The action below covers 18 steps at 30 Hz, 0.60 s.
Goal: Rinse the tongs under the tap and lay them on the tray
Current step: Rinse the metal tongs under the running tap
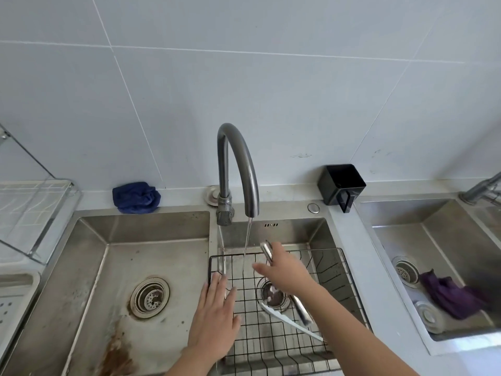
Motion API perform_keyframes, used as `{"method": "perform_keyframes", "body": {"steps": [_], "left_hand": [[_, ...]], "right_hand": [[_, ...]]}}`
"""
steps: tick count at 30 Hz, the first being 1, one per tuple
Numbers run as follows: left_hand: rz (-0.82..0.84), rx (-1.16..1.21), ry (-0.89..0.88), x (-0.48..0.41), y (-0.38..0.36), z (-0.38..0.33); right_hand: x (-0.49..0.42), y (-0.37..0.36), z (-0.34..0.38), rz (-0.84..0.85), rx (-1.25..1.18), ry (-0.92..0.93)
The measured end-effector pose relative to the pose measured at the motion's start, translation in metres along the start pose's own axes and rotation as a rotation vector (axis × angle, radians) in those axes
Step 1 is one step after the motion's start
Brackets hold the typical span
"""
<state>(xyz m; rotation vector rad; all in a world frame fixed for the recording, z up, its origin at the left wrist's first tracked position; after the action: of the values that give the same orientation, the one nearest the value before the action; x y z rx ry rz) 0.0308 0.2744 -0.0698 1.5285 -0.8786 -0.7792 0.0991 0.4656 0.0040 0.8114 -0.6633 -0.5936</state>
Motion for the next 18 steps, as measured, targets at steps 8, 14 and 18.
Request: {"method": "perform_keyframes", "body": {"steps": [8, 14, 18], "left_hand": [[-0.009, -0.029, -0.036, 0.002, -0.011, 0.002], [0.003, -0.051, -0.057, 0.003, -0.008, 0.003], [-0.031, -0.022, -0.061, 0.007, -0.008, 0.005]], "right_hand": [[0.038, -0.041, -0.082, 0.059, 0.338, -0.126], [0.048, -0.057, -0.102, -0.071, 0.265, -0.082], [0.052, -0.058, -0.097, -0.183, 0.267, 0.015]]}}
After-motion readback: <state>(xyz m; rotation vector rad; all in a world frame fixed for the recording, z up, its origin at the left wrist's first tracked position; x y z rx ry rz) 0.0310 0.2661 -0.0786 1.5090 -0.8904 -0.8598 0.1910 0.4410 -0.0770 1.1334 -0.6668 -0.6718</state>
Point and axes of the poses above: each hand's wrist, its own x-axis away from the middle knuckle, its own y-axis out of the back of the hand, z = x × y, the point moved 2 cm from there along -x, towards the middle knuckle, and after that the axes turned 8 degrees about -z, right-handed, at the moved point
